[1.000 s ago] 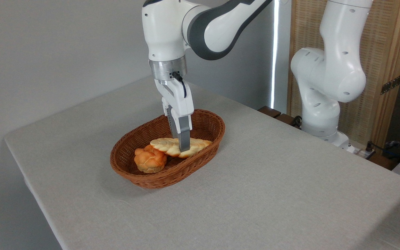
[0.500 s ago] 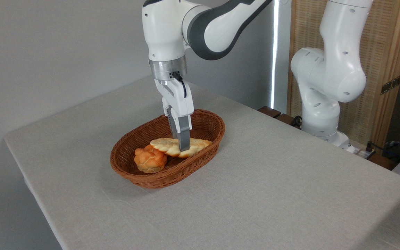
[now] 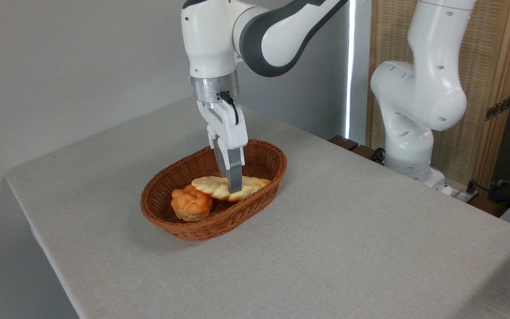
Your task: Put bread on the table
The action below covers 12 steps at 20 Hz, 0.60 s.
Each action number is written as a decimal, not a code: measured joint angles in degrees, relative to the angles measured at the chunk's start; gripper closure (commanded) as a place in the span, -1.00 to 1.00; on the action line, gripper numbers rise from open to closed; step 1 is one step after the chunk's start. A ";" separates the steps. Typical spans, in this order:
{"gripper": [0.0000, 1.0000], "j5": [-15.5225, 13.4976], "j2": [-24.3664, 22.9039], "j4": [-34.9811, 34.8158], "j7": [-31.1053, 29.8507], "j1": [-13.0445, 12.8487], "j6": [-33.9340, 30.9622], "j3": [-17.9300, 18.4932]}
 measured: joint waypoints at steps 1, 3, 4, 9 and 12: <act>0.21 0.00 -0.07 0.07 0.00 0.00 0.00 0.05; 0.22 0.00 -0.24 0.38 0.00 0.00 -0.39 0.17; 0.22 0.00 -0.33 0.68 0.00 0.00 -1.08 0.32; 0.22 0.00 -0.71 3.75 0.00 0.01 -6.11 2.23; 0.22 -0.10 -0.72 7.37 0.00 0.02 -11.14 3.53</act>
